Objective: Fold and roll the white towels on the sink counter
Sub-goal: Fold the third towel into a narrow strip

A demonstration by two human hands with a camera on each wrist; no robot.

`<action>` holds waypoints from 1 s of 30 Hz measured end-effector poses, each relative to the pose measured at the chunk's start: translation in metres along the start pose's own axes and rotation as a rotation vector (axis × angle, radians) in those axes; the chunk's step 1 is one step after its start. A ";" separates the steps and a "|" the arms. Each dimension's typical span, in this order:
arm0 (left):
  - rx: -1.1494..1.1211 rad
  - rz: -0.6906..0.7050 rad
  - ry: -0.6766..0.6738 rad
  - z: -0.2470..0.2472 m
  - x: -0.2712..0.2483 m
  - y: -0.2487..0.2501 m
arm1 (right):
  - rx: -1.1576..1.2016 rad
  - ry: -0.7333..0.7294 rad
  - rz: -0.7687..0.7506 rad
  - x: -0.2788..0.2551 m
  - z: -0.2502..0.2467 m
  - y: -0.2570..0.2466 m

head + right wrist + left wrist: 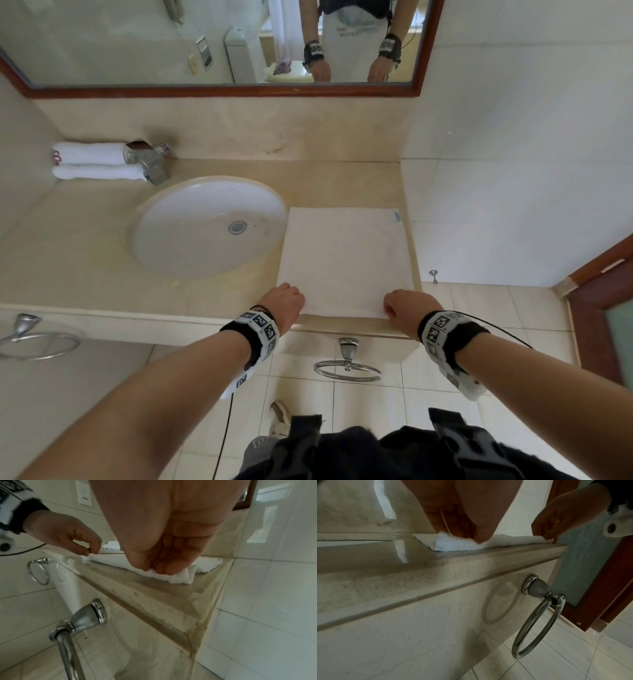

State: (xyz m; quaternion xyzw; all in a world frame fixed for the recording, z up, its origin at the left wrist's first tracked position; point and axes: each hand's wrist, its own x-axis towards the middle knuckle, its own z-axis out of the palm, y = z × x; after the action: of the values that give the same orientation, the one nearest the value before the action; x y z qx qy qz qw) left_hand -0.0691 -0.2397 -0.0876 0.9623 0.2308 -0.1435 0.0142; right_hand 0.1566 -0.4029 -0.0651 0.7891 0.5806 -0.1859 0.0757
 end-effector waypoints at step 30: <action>0.097 0.038 0.046 -0.009 0.007 0.009 | -0.228 0.105 -0.084 0.004 0.005 -0.010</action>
State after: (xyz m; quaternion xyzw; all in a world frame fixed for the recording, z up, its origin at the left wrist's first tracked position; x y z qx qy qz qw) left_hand -0.0570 -0.2442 -0.0815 0.9690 0.2057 -0.1322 -0.0352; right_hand 0.1476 -0.3981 -0.0698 0.7590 0.6337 -0.0802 0.1263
